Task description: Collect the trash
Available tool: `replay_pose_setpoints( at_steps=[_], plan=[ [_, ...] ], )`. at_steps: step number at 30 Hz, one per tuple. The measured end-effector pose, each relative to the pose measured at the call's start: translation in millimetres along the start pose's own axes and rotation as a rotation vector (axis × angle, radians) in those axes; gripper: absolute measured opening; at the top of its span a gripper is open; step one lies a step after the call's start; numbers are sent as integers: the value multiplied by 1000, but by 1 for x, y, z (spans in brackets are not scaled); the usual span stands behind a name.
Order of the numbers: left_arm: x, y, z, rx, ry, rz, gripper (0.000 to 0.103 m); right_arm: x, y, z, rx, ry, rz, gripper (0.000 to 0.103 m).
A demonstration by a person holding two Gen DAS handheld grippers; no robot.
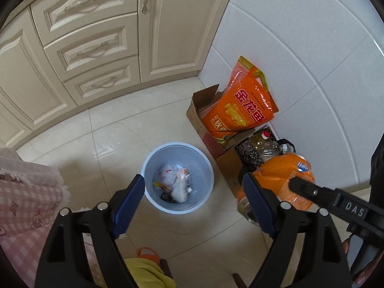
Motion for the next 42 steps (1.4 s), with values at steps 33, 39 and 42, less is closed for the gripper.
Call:
replay_pose_setpoints(
  at_steps=[33,39,42],
  plan=[
    [43,1,-41,8,-127,100,82,3,-3,-49,96,-16,-4,54],
    [59,6,-35,-1,-121,116,82,17,7,-53,109,-27,4,54],
    [73,10,-32,-5,-119,136,82,29,13,-58,125,-31,18,54]
  ],
)
Point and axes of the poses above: each gripper's, at about its wrist camera, not at the fingertips, and x roughly against the way its jaws point, z to its right, y to its underside, the point moved 5 cm from there along -x, roughly the way its jaws point, and after that the axes turned 11 degrees about x, right-handed, at the moved point
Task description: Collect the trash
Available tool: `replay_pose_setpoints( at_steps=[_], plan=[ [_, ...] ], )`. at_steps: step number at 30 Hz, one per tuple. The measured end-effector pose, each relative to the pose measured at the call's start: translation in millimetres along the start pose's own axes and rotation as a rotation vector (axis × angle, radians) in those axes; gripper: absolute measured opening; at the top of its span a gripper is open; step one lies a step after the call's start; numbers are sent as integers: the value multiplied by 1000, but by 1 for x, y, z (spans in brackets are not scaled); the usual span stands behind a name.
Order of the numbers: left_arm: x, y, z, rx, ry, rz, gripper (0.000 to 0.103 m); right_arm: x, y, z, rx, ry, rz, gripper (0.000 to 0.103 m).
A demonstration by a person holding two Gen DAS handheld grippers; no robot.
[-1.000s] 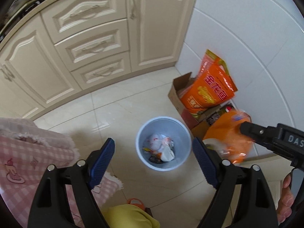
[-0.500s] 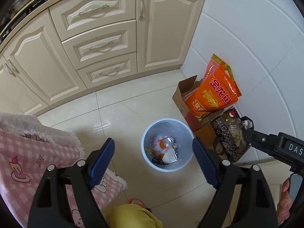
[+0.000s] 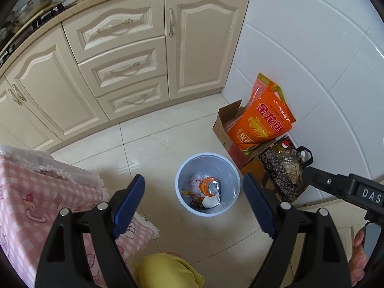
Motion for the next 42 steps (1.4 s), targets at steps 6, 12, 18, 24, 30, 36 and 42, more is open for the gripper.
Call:
replay_pose_setpoints(
  at_steps=[6,12,18,24,30,36,42],
  plan=[
    [35,6,1,-4,10,51,82,29,14,-15,33,-9,38,60],
    [78,16,-4,-5,22,112,82,59,29,-39,75,-17,84,68],
    [125,28,-19,2,35,186,82,85,47,-73,136,-25,129,72],
    [164,41,-45,44,41,237,82,104,68,-114,196,-39,156,73],
    [207,54,-84,87,24,302,82,117,87,-160,281,-60,177,73],
    [248,63,-134,155,-17,372,82,120,106,-213,380,-98,180,73],
    [282,76,-196,251,-83,429,83,107,124,-273,493,-155,151,73]
  ],
)
Point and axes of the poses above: each gripper's, at about its wrist camera, not at the fingertips, and x roughly against the way its jaws point, z to its right, y to its underside, the point moved 5 cm from there along -x, roughly the way its jaws point, and after that the axes turned 11 degrees about x, right-handed, at the moved point
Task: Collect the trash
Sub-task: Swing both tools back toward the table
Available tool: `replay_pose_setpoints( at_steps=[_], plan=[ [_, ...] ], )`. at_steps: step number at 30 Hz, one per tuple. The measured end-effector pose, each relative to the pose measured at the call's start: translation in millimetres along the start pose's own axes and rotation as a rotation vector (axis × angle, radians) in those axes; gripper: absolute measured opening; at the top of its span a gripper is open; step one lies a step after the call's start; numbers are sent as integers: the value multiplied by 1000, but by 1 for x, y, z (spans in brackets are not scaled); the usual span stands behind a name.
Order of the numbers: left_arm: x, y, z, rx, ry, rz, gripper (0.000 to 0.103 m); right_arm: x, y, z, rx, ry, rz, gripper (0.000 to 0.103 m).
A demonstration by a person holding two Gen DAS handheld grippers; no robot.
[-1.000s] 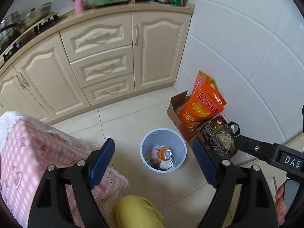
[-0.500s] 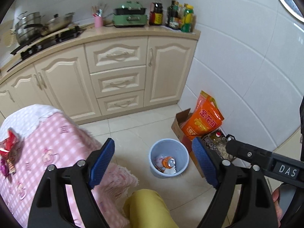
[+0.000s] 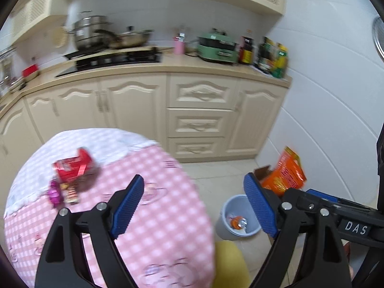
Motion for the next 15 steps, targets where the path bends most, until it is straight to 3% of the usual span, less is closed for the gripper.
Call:
replay_pose_setpoints(
  at_steps=[15],
  plan=[
    [39,-13,-147,184,-189,54,83,-67,-3,-134,213,-158,-115,73]
  ],
)
Point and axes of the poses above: each gripper's, at about its wrist camera, not at the fingertips, and x roughly against the way its jaws point, z to its right, y to its underside, the point moved 5 cm from there along -x, roughly the way its jaws point, and after that the axes turned 11 degrees about x, right-handed, at the moved point
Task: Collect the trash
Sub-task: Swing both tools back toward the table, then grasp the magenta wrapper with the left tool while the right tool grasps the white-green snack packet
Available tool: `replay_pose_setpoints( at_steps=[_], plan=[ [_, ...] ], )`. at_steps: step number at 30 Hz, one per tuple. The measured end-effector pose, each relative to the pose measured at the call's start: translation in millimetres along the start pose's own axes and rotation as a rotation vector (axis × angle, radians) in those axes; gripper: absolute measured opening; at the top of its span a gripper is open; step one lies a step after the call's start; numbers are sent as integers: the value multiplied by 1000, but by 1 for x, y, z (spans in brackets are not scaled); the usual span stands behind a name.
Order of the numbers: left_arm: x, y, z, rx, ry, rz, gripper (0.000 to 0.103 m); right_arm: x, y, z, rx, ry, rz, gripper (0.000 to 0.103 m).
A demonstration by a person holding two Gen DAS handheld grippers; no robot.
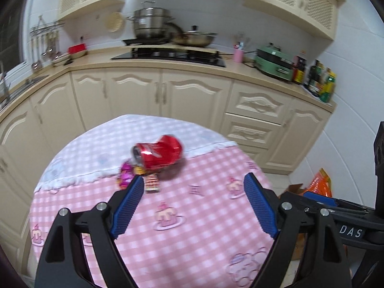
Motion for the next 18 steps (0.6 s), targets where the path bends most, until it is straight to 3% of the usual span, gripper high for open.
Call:
replay_pose_setpoints(
  at_steps=[9,18],
  plan=[
    [-13,-8,-76,103,-89,-12,83,-63,-13,-53,77,-45,-92,73],
    [-48,-13,-157,225,-184,-77,83,-145,-27,-97,135,-91,-232,73]
  ],
)
Point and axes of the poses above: each gripper's, at about its wrist camera, not at the fingertips, and x roughly against the way its jaws point, z to its right, y to its underside, the point moved 5 cm from there along -x, roughly the way its jaws point, and after that the axes turned 11 degrees about x, right-handed, at the moved point
